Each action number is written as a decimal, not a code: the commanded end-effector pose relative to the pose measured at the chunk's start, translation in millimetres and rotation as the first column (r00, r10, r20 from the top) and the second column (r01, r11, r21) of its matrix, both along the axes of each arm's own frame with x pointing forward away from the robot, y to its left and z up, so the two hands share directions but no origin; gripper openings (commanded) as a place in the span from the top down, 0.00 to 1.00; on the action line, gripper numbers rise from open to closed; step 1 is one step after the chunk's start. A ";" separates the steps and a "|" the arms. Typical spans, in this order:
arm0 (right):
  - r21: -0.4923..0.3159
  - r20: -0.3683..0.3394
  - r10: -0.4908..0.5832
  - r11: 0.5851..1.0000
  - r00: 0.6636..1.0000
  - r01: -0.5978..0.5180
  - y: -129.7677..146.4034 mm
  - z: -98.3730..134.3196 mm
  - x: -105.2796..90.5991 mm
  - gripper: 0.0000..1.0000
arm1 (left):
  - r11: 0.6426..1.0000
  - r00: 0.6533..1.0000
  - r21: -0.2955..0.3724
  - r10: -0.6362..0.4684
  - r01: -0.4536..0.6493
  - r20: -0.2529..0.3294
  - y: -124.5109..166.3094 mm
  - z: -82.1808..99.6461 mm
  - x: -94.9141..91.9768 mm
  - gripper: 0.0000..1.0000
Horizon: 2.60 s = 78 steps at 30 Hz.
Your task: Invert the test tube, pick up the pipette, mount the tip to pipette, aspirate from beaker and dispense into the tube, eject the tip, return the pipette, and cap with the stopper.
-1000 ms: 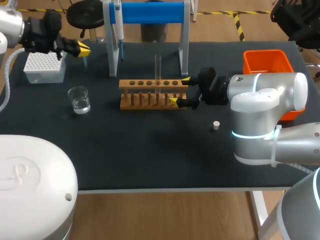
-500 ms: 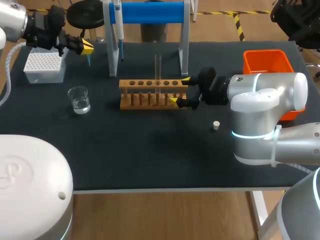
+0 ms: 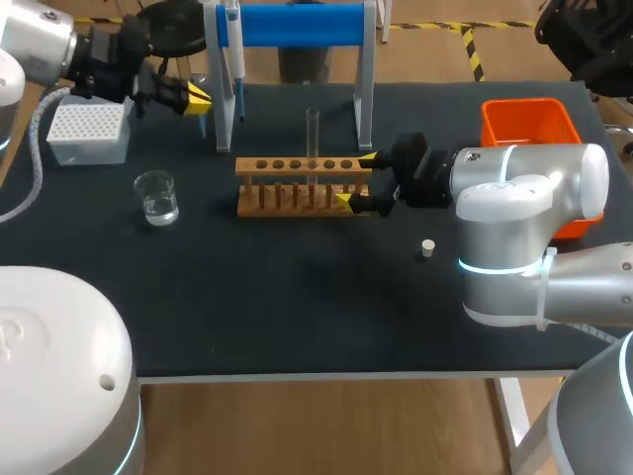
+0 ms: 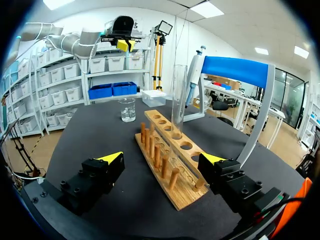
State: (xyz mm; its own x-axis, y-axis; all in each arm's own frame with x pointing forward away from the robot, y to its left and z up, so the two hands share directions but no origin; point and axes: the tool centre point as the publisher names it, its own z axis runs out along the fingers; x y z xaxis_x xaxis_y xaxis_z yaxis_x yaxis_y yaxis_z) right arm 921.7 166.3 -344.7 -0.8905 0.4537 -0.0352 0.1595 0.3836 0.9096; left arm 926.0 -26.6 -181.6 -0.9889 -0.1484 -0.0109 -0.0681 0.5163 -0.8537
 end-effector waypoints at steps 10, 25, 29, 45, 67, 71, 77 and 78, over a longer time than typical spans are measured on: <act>0.000 0.001 0.000 1.000 1.000 0.000 0.4 -0.7 0.0 0.00 | 1.000 0.998 -0.009 -0.015 0.014 -0.059 -66.8 31.6 -48.1 1.00; 0.000 0.001 0.000 1.000 1.000 0.000 0.4 -0.7 0.0 0.00 | 0.999 0.998 -0.033 -0.022 0.020 -0.055 -106.5 32.4 -77.5 1.00; 0.000 0.001 0.000 1.000 1.000 0.000 0.4 -0.7 0.0 0.00 | 0.999 0.999 -0.037 -0.016 0.014 -0.051 -110.0 33.0 -78.8 1.00; 0.000 0.001 0.000 1.000 1.000 0.000 0.4 -0.7 0.0 0.00 | 0.999 0.998 -0.034 0.014 -0.016 -0.061 -114.4 32.9 -79.6 1.00; 0.155 0.011 0.099 0.983 0.995 -0.099 -32.4 46.1 -40.6 0.00 | 0.999 0.998 -0.034 0.014 -0.016 -0.061 -114.4 32.9 -79.6 1.00; 0.211 0.036 0.152 0.965 0.988 -0.156 -29.5 67.8 -49.2 0.00 | 0.999 0.998 -0.034 0.014 -0.016 -0.061 -114.4 32.9 -79.6 1.00; 0.239 0.089 0.232 0.939 0.969 -0.247 -17.9 96.5 -62.1 0.00 | 0.999 0.998 -0.034 0.014 -0.016 -0.061 -114.4 32.9 -79.6 1.00; 0.243 0.096 0.245 0.934 0.965 -0.261 -15.5 100.2 -64.2 0.00 | 0.999 0.998 -0.034 0.014 -0.016 -0.061 -114.4 32.9 -79.6 1.00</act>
State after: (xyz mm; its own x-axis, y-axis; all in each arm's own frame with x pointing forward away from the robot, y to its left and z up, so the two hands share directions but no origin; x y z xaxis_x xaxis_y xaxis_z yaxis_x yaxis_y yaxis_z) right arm 863.6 164.3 -253.2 -0.9702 0.2422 -0.0109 0.0284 0.1584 0.9870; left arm 846.9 -141.4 -149.3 -0.9852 -0.1627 0.0537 -0.1270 0.4829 -0.8664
